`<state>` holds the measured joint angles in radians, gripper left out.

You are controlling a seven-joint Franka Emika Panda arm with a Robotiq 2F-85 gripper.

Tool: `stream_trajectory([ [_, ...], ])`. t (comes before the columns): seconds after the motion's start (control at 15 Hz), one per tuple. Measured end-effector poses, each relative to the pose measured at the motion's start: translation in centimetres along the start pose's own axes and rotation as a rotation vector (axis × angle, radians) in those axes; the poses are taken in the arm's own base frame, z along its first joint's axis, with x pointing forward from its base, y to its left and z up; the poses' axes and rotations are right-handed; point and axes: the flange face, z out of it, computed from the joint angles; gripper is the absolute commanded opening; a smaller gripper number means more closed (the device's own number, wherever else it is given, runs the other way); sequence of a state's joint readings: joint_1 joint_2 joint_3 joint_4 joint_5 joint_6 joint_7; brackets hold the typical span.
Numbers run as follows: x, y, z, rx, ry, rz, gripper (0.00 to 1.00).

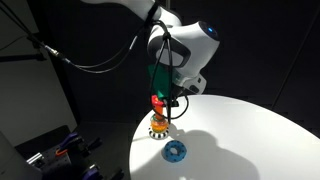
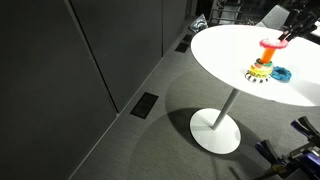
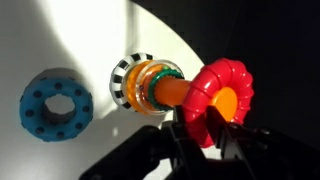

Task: Take the red ring off the stack and place it on the blue ring

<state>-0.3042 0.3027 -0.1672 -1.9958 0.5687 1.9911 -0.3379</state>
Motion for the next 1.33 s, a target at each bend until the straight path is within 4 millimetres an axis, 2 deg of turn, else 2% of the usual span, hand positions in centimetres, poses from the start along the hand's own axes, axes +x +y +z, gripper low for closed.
stream_trajectory([
  [0.2, 0.0, 0.0, -0.5, 0.013, -0.021, 0.001, 0.08],
  [0.73, 1.3, 0.0, -2.0, -0.027, 0.106, -0.022, 0.08],
  [1.33, 1.3, -2.2, -3.4, -0.036, 0.166, -0.068, 0.08],
])
